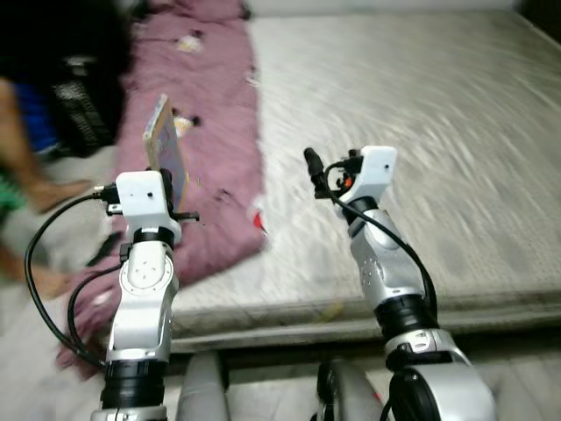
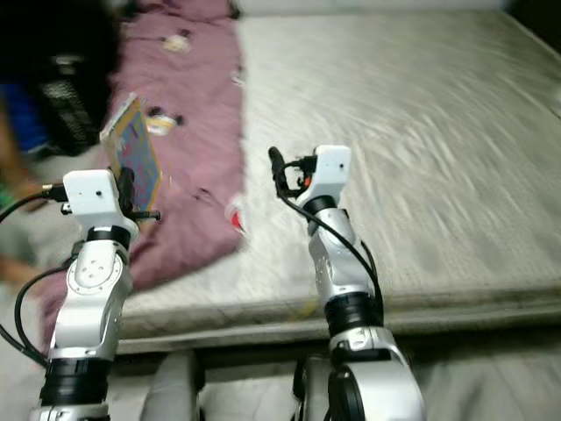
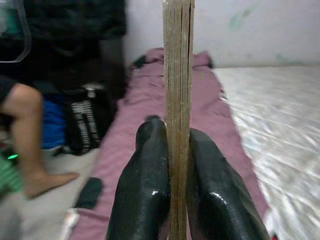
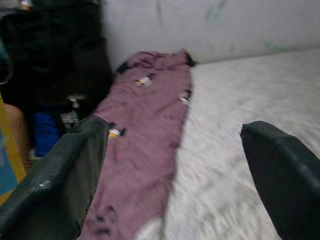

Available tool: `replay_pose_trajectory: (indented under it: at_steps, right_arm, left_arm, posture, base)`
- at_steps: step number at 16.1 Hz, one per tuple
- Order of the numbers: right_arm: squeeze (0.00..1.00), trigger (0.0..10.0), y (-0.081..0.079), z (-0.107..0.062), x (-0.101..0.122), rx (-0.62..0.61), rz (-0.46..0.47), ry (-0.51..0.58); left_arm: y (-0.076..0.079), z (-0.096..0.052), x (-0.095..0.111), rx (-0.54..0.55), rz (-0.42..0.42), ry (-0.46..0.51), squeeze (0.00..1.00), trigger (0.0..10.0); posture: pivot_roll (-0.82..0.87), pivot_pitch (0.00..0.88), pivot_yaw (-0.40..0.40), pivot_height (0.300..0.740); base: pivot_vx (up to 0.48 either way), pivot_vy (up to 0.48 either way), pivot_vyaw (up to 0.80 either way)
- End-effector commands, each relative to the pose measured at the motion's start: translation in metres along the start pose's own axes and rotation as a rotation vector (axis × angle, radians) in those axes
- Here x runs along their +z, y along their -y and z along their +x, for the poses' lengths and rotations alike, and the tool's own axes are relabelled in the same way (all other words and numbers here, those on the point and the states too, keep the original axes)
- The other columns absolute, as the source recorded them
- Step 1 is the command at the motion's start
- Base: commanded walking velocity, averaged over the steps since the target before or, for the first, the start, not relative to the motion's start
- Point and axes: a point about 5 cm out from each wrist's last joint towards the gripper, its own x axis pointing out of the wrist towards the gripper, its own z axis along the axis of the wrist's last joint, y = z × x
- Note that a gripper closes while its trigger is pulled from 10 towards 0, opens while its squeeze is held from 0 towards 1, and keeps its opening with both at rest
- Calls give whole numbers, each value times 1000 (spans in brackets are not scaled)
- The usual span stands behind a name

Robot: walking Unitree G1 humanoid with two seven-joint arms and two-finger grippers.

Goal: Clean up the room

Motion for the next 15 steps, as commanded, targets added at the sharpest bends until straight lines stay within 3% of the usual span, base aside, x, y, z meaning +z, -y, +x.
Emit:
replay_pose_trajectory:
  at_steps: [1, 9, 15]
  right_arm:
    - [0, 10000, -2, 3, 2, 1, -5, 8]
    - [0, 10000, 13, -6, -9, -62, -65, -35]
    - [0, 10000, 9, -7, -8, -50, -100, -17]
  left_arm:
    - [1, 3, 10, -9, 2, 43, 0, 10000]
    - [2, -1, 2, -39, 7, 27, 0, 10000]
    - [7, -3, 0, -86, 3, 18, 0, 10000]
  posture:
    - [53, 0, -13, 734]
    - [52, 0, -12, 740]
    - [51, 0, -11, 740]
  base:
    - [0, 0, 0]
    - [0, 0, 0]
    - [0, 0, 0]
